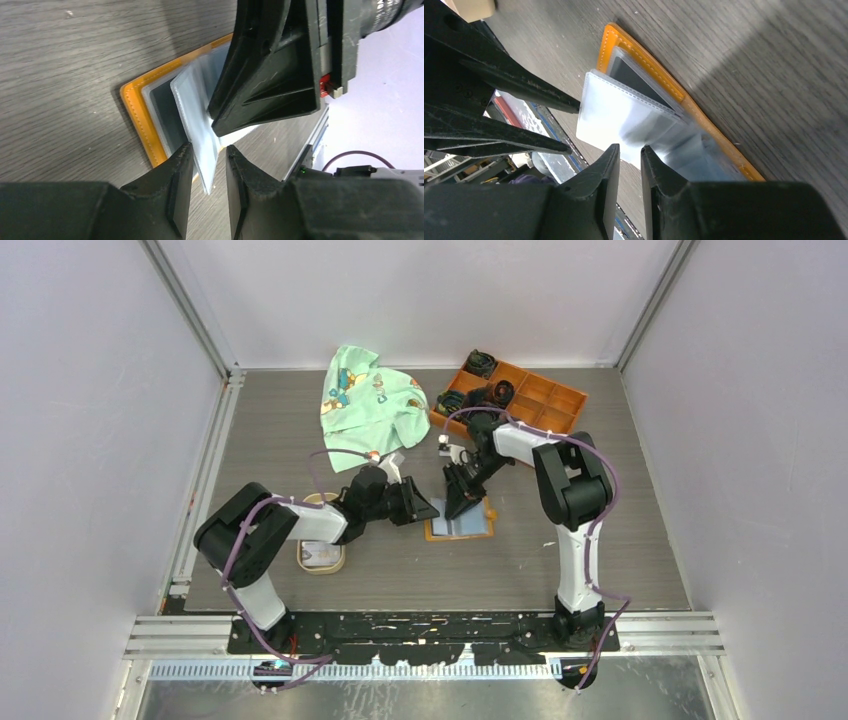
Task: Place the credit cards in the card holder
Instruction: Open the card holder at the center of the board, then move the storage box to the center of the board.
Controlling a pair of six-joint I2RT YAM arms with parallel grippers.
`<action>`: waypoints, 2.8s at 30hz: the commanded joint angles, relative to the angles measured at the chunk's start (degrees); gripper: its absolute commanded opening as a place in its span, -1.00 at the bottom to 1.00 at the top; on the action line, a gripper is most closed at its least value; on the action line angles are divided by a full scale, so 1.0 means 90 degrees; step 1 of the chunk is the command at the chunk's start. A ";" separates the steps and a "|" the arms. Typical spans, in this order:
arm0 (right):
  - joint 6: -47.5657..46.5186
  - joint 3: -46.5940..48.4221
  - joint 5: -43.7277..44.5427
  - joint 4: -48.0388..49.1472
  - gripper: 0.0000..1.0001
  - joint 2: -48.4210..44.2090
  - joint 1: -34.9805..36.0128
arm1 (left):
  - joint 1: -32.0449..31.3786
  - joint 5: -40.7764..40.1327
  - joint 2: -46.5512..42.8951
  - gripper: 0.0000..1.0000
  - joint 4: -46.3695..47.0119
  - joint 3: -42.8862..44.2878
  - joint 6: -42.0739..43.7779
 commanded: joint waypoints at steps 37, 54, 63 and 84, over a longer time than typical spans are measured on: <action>-0.2516 0.0224 -0.0628 0.0576 0.96 -0.2423 0.0754 | 0.2410 -0.2494 -0.5027 0.52 -0.5848 -0.0212 0.2306; -0.2525 0.0154 -0.0172 0.0676 0.99 -0.2313 0.1580 | 0.3540 -0.2675 -0.3726 0.40 -0.5830 -0.0440 0.1902; -0.2577 0.0198 -0.0128 0.0470 0.99 -0.2279 0.1572 | 0.3536 -0.0878 -0.3774 0.05 -0.5435 -0.0665 0.2058; -0.0211 -0.0668 0.0003 0.2110 0.37 -0.2448 0.1038 | 0.1460 0.0052 -0.1750 0.07 -0.3734 0.0830 0.1802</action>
